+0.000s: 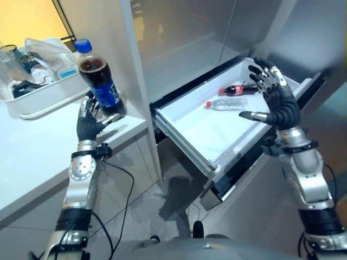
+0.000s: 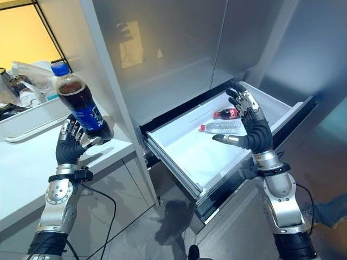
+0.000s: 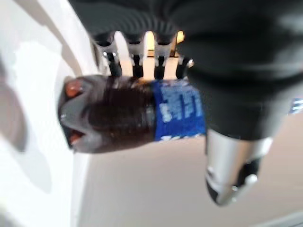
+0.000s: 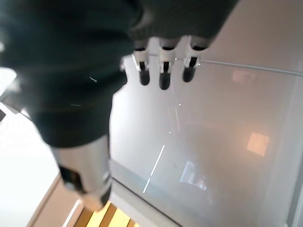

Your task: Take the drinks into the refrigerator

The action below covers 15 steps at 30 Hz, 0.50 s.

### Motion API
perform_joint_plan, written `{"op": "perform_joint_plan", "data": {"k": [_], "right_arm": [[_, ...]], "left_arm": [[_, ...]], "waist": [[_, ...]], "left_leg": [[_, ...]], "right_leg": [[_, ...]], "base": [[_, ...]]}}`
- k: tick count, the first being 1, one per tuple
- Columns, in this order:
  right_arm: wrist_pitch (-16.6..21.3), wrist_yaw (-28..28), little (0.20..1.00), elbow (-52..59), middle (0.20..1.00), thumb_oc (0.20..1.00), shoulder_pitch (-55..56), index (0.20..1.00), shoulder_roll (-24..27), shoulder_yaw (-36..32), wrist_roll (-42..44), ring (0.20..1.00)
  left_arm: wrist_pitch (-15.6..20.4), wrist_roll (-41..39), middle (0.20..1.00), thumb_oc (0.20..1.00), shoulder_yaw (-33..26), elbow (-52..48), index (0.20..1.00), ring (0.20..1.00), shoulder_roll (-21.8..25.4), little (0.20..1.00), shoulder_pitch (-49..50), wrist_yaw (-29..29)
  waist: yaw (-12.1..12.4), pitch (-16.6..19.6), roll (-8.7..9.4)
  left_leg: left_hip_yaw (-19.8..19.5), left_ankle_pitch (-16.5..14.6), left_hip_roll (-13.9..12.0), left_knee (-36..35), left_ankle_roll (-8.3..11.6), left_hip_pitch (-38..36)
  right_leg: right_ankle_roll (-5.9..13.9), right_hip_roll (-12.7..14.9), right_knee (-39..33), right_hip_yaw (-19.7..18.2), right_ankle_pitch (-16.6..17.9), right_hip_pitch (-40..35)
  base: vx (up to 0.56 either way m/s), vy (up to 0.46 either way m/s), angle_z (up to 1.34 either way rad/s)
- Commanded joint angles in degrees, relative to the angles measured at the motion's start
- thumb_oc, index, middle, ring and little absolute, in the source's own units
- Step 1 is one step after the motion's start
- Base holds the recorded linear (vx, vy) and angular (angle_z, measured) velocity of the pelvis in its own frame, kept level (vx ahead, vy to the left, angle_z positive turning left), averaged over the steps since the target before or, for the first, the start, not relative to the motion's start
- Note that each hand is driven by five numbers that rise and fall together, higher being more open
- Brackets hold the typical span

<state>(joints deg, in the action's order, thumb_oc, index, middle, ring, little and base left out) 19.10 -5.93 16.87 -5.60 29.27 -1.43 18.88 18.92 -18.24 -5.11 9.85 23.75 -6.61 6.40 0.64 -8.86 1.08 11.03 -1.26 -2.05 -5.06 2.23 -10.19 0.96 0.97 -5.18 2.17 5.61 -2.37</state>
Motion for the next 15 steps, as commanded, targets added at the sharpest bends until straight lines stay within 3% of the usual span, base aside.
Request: {"op": "perform_joint_plan", "data": {"k": [1, 15], "right_arm": [[2.18, -0.43, 1.000, 5.42, 1.000, 1.000, -5.29, 1.000, 0.33, -1.28, 3.14, 1.000], [2.23, -1.95, 1.000, 7.27, 1.000, 1.000, -7.77, 1.000, 1.20, 0.64, 5.42, 1.000]], "left_arm": [[1.93, 2.29, 1.000, 1.000, 1.32, 3.35, 1.000, 1.000, 4.12, 1.000, -5.58, 0.80], [1.99, 2.52, 1.000, 1.000, 2.03, 5.91, 1.000, 1.000, 5.30, 1.000, -9.66, 2.94]], "waist": [[-0.43, -0.81, 1.46], [-1.52, -3.15, 2.72]], "left_leg": [[-0.97, -4.21, 1.19, 1.23, -1.15, -0.79], [-0.03, -4.83, 0.37, 3.92, -1.49, 3.32]], "right_leg": [[5.58, 3.14, 6.98, 0.71, -5.40, -0.79], [5.48, 1.50, 11.77, -0.52, -6.34, 5.21]], "base": [[-0.04, -0.003, -0.07], [-0.01, -0.003, -0.05]]}}
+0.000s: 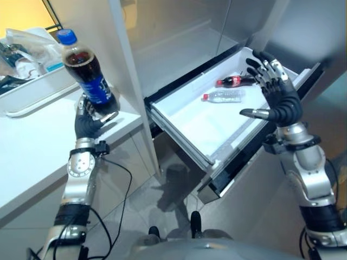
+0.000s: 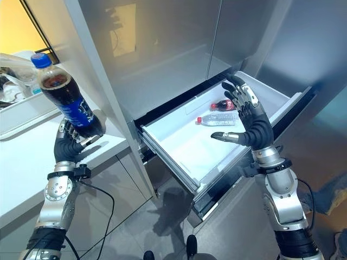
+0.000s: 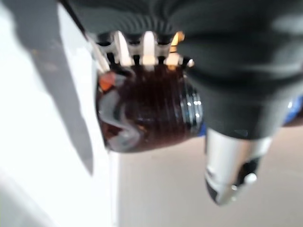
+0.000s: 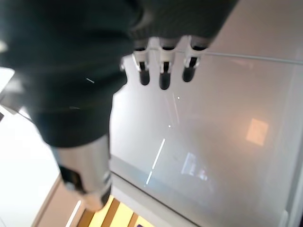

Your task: Take the drinks into the refrigerator

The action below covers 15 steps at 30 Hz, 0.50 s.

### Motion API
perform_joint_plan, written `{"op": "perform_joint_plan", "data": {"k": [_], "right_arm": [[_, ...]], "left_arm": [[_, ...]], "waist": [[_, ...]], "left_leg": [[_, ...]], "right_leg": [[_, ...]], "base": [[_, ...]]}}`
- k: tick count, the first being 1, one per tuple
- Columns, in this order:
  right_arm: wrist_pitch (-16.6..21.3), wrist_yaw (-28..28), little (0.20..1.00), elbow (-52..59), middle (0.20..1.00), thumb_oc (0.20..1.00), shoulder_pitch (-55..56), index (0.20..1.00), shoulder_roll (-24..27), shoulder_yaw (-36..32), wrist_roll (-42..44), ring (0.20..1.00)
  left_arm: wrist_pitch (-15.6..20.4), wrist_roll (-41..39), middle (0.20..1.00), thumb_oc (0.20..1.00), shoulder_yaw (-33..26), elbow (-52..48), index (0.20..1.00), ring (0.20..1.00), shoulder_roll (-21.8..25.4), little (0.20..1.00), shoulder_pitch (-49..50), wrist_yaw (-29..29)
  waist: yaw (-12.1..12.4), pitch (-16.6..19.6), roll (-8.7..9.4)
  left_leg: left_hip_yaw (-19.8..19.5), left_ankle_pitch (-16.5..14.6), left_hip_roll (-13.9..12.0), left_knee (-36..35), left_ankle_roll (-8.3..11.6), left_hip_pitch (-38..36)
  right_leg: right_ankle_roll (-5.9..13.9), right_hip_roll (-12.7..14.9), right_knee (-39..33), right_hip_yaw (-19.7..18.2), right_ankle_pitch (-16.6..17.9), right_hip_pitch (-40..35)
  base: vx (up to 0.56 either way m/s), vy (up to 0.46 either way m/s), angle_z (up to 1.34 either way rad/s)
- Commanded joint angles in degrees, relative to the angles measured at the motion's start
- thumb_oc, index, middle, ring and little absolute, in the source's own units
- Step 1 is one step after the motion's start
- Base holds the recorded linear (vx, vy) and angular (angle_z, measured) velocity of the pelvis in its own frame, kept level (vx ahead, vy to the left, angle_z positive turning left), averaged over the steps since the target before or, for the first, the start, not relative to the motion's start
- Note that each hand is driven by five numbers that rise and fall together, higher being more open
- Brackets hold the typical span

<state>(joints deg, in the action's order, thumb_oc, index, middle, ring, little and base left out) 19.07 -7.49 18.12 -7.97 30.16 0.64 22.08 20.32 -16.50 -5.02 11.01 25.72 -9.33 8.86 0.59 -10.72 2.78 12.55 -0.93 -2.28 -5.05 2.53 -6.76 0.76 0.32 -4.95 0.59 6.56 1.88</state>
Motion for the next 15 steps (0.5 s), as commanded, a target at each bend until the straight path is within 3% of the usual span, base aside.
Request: {"op": "perform_joint_plan", "data": {"k": [1, 15], "right_arm": [[2.22, -0.45, 1.000, 6.09, 1.000, 1.000, -5.43, 1.000, 0.38, -1.28, 2.16, 1.000], [1.36, -2.59, 1.000, 6.38, 1.000, 1.000, -3.34, 1.000, -0.34, 1.01, 2.26, 1.000]], "left_arm": [[0.49, 0.75, 1.000, 1.000, 2.24, 4.64, 1.000, 1.000, 3.47, 1.000, -7.70, 0.50], [-0.16, 2.79, 1.000, 1.000, 7.04, 7.16, 1.000, 1.000, 4.71, 1.000, -18.15, 1.99]], "waist": [[-1.65, -1.37, 1.03], [-3.76, -0.26, 1.24]], "left_leg": [[-1.50, -5.23, 0.56, 4.00, -1.80, 0.06], [-0.87, -6.02, 0.31, 3.84, -1.50, -1.29]], "right_leg": [[5.71, 2.02, 11.77, 0.88, -7.33, 1.36], [5.62, 1.43, 11.61, 0.03, -8.15, 0.63]], "base": [[0.00, 0.000, 0.00], [0.02, 0.002, 0.00]]}}
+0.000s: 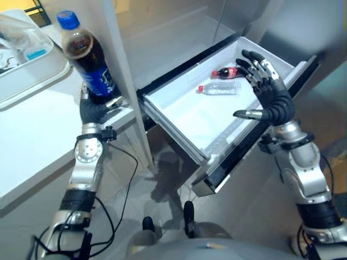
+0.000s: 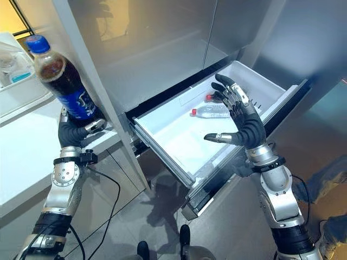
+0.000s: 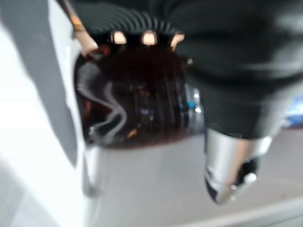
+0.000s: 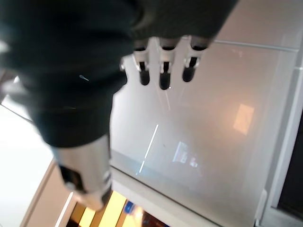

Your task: Take the drinks into the refrigerator

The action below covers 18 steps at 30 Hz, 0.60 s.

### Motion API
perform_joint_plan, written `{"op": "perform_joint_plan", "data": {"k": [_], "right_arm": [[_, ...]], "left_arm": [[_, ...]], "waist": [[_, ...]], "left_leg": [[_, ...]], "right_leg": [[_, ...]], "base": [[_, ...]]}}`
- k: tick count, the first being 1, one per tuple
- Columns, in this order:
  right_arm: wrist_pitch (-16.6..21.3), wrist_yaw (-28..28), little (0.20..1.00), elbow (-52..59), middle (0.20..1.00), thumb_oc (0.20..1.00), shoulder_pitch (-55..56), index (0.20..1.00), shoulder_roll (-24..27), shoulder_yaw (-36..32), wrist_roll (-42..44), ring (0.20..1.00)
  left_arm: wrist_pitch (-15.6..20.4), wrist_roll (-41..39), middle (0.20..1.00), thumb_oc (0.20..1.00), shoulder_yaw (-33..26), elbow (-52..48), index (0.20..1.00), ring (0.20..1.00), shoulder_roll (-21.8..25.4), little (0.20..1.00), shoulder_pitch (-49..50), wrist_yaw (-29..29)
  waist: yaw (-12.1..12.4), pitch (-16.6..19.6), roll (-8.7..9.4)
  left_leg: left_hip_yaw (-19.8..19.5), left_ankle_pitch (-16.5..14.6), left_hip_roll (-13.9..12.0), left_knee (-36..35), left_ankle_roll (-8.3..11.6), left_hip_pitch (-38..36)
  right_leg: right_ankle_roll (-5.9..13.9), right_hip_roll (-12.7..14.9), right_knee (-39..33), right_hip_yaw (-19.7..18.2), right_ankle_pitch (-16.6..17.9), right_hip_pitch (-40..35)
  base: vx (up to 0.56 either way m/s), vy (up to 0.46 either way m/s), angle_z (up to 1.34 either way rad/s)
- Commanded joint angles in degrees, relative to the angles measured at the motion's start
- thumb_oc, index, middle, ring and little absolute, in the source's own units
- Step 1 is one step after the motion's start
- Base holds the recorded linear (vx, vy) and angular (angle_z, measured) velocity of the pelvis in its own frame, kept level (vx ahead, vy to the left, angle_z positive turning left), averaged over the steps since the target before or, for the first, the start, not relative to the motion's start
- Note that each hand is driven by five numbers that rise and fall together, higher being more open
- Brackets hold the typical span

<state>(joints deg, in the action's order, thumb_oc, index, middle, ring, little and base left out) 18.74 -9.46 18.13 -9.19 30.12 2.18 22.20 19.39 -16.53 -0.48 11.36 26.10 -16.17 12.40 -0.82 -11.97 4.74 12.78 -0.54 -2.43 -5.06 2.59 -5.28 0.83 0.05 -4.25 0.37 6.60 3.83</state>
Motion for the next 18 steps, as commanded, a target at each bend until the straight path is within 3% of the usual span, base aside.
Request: {"op": "perform_joint_plan", "data": {"k": [1, 3, 4, 5, 6, 18], "right_arm": [[1.68, -0.63, 1.000, 6.38, 1.000, 1.000, -2.08, 1.000, -0.30, -0.56, 2.14, 1.000], [1.43, -0.92, 1.000, 6.18, 1.000, 1.000, -1.82, 1.000, -0.30, -0.31, 2.23, 1.000], [1.17, -1.19, 1.000, 5.94, 1.000, 1.000, -1.41, 1.000, -0.52, -0.24, 2.32, 1.000], [1.01, -1.27, 1.000, 5.71, 1.000, 1.000, -1.12, 1.000, -0.61, -0.17, 2.31, 1.000], [1.01, -1.28, 1.000, 5.71, 1.000, 1.000, -1.09, 1.000, -0.61, -0.20, 2.31, 1.000], [0.13, -2.48, 1.000, 5.46, 1.000, 1.000, -0.12, 1.000, -1.92, 0.82, 1.77, 1.000]], "left_arm": [[0.78, 2.82, 1.000, 1.000, 2.53, 6.84, 1.000, 1.000, 4.33, 1.000, -11.34, -1.54], [0.49, 3.08, 1.000, 1.000, 3.23, 6.89, 1.000, 1.000, 4.28, 1.000, -12.32, -1.72], [0.22, 3.41, 0.900, 0.900, 3.69, 6.71, 0.900, 0.900, 4.24, 0.900, -12.86, -2.09], [0.13, 3.46, 0.438, 0.438, 4.02, 6.59, 0.438, 0.438, 4.05, 0.438, -13.11, -2.23], [0.12, 3.47, 0.200, 0.200, 4.06, 6.59, 0.200, 0.200, 4.04, 0.200, -13.12, -2.22], [-0.28, 3.46, 0.200, 0.200, 6.35, 5.61, 0.200, 0.200, 1.66, 0.200, -14.17, -3.81]], "waist": [[-2.32, 0.93, -0.72], [-2.49, 1.20, -0.83], [-2.62, 1.51, -0.93], [-2.67, 1.59, -0.94], [-2.64, 1.54, -0.95], [-2.63, 2.18, -1.46]], "left_leg": [[-1.09, -6.37, 0.46, 3.76, -1.56, -2.90], [-1.05, -6.39, 0.56, 3.27, -1.49, -3.64], [-0.94, -6.43, 0.62, 2.97, -1.42, -4.09], [-0.89, -6.40, 0.64, 2.82, -1.39, -4.31], [-0.89, -6.39, 0.64, 2.77, -1.38, -4.39], [-0.80, -5.51, 0.79, 0.89, -1.20, -6.36]], "right_leg": [[5.55, 1.69, 10.84, 0.24, -8.17, -1.44], [5.54, 1.66, 10.28, 0.31, -8.19, -2.16], [5.54, 1.73, 9.88, 0.28, -8.18, -2.64], [5.57, 1.74, 9.58, 0.29, -8.11, -2.97], [5.58, 1.74, 9.49, 0.30, -8.07, -3.07], [5.60, 2.18, 7.18, 0.24, -6.89, -5.28]], "base": [[0.03, -0.002, -0.01], [0.02, 0.001, 0.00], [0.00, 0.000, 0.00], [0.00, 0.000, 0.00], [0.00, 0.000, 0.00], [0.00, 0.000, 0.00]]}}
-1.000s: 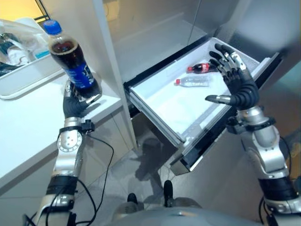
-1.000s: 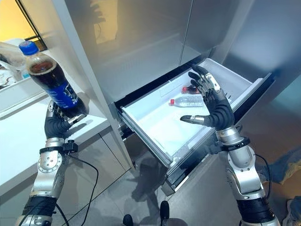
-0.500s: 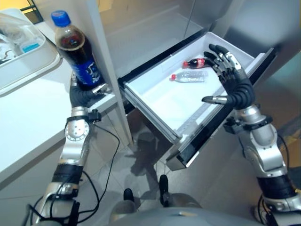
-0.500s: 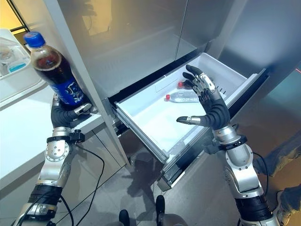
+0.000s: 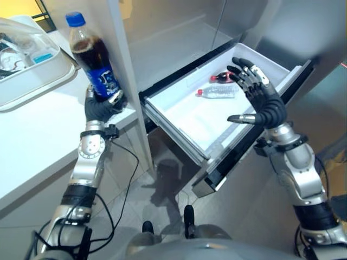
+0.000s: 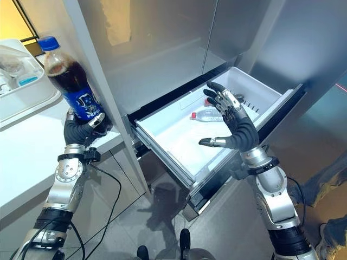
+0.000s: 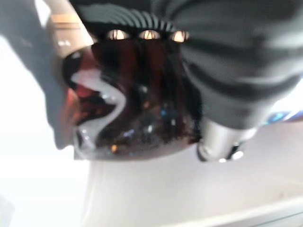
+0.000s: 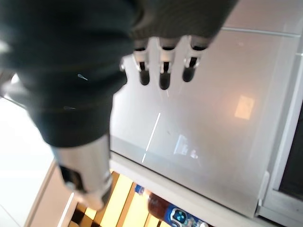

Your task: Take the drinks into the refrigerator

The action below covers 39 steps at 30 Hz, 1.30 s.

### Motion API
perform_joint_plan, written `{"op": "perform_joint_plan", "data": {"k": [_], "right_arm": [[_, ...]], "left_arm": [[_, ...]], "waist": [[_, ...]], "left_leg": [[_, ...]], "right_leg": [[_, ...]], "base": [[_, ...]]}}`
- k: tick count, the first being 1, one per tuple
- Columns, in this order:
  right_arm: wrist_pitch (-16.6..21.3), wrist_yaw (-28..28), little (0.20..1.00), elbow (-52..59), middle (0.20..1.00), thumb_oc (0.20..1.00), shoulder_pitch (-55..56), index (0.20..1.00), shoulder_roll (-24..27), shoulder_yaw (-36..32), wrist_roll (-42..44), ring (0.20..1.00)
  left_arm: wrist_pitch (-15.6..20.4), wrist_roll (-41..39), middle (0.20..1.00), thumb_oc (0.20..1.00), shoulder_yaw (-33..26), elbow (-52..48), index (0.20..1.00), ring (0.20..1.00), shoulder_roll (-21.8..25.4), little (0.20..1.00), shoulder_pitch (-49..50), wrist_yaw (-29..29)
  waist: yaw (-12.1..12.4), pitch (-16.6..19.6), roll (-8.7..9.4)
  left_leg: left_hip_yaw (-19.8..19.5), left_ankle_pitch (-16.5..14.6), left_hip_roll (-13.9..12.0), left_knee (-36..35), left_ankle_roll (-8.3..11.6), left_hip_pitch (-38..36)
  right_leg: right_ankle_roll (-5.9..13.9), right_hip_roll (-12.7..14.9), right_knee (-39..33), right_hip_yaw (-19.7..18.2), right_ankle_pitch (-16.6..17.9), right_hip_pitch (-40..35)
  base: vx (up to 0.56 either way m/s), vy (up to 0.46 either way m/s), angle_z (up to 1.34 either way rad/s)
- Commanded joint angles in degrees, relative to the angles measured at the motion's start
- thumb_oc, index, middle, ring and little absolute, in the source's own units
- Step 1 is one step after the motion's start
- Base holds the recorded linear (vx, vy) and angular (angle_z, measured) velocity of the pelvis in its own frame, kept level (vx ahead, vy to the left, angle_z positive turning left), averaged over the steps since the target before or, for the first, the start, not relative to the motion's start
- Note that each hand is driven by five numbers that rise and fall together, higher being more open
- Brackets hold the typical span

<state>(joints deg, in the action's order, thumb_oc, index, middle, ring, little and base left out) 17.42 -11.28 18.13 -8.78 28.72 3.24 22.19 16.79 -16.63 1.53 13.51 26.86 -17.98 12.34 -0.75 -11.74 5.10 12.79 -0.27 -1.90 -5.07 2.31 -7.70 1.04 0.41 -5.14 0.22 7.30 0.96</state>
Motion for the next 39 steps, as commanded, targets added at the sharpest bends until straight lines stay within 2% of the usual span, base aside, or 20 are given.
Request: {"op": "perform_joint_plan", "data": {"k": [1, 9, 14, 23, 27, 30, 39], "right_arm": [[1.41, -0.73, 1.000, 5.45, 1.000, 1.000, -0.32, 1.000, -0.60, -0.30, 1.78, 1.000], [1.05, -1.04, 1.000, 4.34, 1.000, 1.000, 0.57, 1.000, -0.72, -1.51, 0.96, 1.000], [0.55, -0.41, 1.000, 1.40, 1.000, 1.000, 1.57, 1.000, -0.34, -4.72, 0.47, 1.000], [-0.27, 0.53, 1.000, -5.68, 1.000, 1.000, 2.39, 1.000, 1.71, -8.21, -0.65, 1.000], [-2.07, -2.67, 1.000, -10.40, 1.000, 1.000, 2.71, 1.000, 3.86, -6.84, 6.25, 1.000], [-4.38, -6.49, 1.000, -12.64, 1.000, 1.000, 3.08, 1.000, 7.75, -4.08, 14.42, 1.000], [-9.10, -12.10, 1.000, -17.58, 1.000, 1.000, -1.63, 1.000, 13.56, 5.37, 23.00, 1.000]], "left_arm": [[2.30, 3.68, 0.200, 0.200, 4.15, 3.39, 0.200, 0.200, 0.82, 0.200, -11.89, -3.83], [2.75, 0.92, 0.200, 0.200, 1.60, -1.61, 0.200, 0.200, 0.47, 0.200, -5.69, -6.55], [3.36, -7.28, 0.200, 0.200, -2.76, -13.52, 0.200, 0.200, -0.68, 0.200, 4.96, -12.89], [2.86, -15.87, 0.200, 0.200, -6.10, -24.98, 0.200, 0.200, -2.87, 0.200, 15.63, -19.78], [1.96, -20.09, 0.200, 0.200, -5.30, -28.94, 0.200, 0.200, -2.24, 0.200, 18.08, -23.45], [1.12, -22.37, 0.200, 0.200, -3.71, -33.03, 0.200, 0.200, 0.79, 0.200, 20.19, -26.76], [-0.28, -24.66, 0.200, 0.200, 1.47, -36.03, 0.200, 0.200, 5.26, 0.200, 21.35, -30.86]], "waist": [[-2.69, 1.97, -1.89], [-1.96, 2.41, -2.24], [-0.48, 2.66, -2.08], [1.62, 3.41, -1.70], [2.53, 3.65, -1.25], [3.36, 3.68, -0.83], [4.64, 3.71, -0.66]], "left_leg": [[-0.79, -5.79, 0.28, 0.88, -0.93, -4.08], [-1.02, -5.80, 0.40, 0.76, -1.01, -4.72], [-1.62, -5.87, 0.44, 0.75, -1.15, -4.81], [-2.99, -5.81, 0.58, 0.76, -1.36, -4.84], [-3.65, -5.84, 0.77, 0.93, -1.46, -4.84], [-4.15, -5.77, 0.86, 1.17, -1.42, -4.84], [-4.85, -5.22, 1.04, 1.19, -1.30, -4.84]], "right_leg": [[5.37, 1.83, 8.08, 0.36, -7.59, -2.51], [5.24, 1.96, 8.01, 0.73, -7.52, -3.26], [5.05, 2.19, 8.01, 1.13, -7.54, -3.78], [5.06, 2.88, 7.65, 2.41, -7.39, -4.88], [4.98, 3.20, 7.76, 3.13, -7.43, -5.34], [4.95, 3.53, 7.74, 3.72, -7.35, -5.78], [5.03, 3.87, 7.70, 4.39, -7.15, -6.34]], "base": [[0.00, 0.000, 0.00], [0.00, 0.000, 0.00], [-0.01, -0.009, -0.02], [0.00, -0.005, 0.02], [-0.01, -0.015, 0.08], [-0.02, -0.022, 0.17], [-0.02, -0.009, 0.07]]}}
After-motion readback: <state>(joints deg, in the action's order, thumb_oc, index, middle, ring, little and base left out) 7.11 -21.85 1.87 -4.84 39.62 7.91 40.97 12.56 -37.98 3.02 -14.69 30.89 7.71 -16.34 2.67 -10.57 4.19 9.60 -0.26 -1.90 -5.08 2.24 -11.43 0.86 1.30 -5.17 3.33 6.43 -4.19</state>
